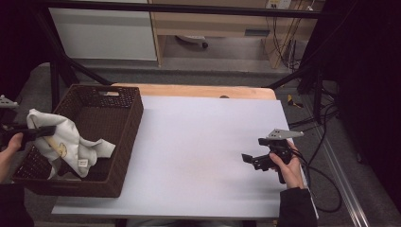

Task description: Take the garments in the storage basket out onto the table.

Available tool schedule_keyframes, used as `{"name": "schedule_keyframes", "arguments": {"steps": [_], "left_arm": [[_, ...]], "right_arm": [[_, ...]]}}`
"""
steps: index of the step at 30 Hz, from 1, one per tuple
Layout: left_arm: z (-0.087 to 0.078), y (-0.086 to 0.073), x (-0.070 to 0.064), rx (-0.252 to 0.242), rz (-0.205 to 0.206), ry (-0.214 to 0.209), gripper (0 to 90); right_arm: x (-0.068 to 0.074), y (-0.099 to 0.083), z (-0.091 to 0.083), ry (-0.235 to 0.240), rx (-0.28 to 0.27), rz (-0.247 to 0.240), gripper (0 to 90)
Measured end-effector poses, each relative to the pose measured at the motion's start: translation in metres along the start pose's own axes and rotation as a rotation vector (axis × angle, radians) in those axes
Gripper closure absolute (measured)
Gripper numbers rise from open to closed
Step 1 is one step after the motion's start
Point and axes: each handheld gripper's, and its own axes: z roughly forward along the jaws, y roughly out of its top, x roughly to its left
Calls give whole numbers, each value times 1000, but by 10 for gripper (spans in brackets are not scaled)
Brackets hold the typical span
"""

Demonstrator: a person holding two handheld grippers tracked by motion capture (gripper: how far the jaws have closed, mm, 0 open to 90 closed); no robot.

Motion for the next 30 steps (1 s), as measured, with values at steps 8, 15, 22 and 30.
{"name": "schedule_keyframes", "arguments": {"steps": [8,15,22,30], "left_arm": [[-1,16,-5,-10,22,-6,740],[0,30,-9,-13,39,-8,740],[2,39,-12,-19,45,-16,741],[4,52,-19,-26,60,-37,741]], "right_arm": [[0,0,1,1,7,-3,8],[0,0,-1,1,-1,-1,8],[0,0,0,0,0,-2,8],[0,0,0,2,-1,-2,8]]}}
